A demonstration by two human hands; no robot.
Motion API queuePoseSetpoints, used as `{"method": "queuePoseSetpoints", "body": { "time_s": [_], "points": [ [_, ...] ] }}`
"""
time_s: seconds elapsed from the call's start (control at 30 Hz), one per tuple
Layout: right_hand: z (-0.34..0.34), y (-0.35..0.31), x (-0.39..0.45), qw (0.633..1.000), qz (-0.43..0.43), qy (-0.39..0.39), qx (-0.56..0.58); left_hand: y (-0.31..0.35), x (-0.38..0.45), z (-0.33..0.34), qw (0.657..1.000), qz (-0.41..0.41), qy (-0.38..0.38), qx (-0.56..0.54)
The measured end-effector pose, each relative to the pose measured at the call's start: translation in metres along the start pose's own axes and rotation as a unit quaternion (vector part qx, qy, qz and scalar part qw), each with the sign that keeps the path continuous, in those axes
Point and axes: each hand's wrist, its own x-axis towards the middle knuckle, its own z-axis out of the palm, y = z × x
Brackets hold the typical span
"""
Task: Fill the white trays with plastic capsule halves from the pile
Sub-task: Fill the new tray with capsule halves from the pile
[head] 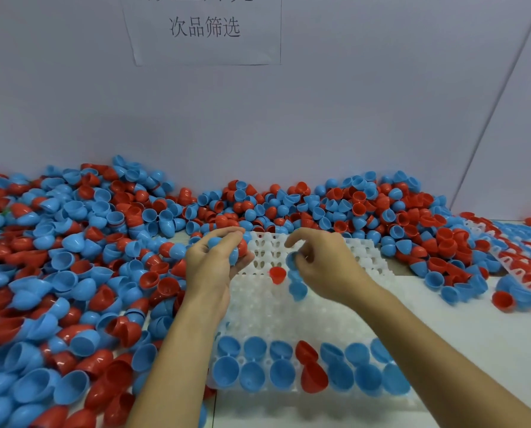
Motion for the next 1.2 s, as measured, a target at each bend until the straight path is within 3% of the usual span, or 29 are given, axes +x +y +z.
{"method": "queuePoseSetpoints", "body": {
  "time_s": [0.1,0.4,0.63,0.83,1.0,1.13,1.2],
  "points": [
    [-0.007,0.011,0.02,0.996,0.02,-0.038,-0.073,-0.001,-0.001,0.001,1.0,0.005,-0.003,0.008],
    [0.011,-0.004,0.036,0.972,-0.057,-0.157,-0.164,-0.001,-0.001,0.002,1.0,0.012,0.003,0.018],
    [0.018,-0.011,0.041,0.955,-0.036,-0.165,-0.243,0.0,-0.002,0.003,0.999,0.02,-0.005,0.026],
    [0.012,-0.01,0.045,0.978,-0.013,-0.143,-0.151,0.0,-0.002,0.003,1.0,0.018,0.002,0.021],
    [0.005,-0.019,0.059,0.994,0.046,-0.096,0.016,-0.001,0.0,0.002,1.0,0.011,0.014,0.018],
    [0.004,-0.042,0.08,0.963,0.151,-0.165,0.15,-0.001,0.003,-0.002,0.999,-0.001,0.039,0.014],
    [0.007,-0.062,0.092,0.953,0.138,-0.199,0.181,0.0,0.004,-0.005,0.999,-0.007,0.043,0.016]
  ]
}}
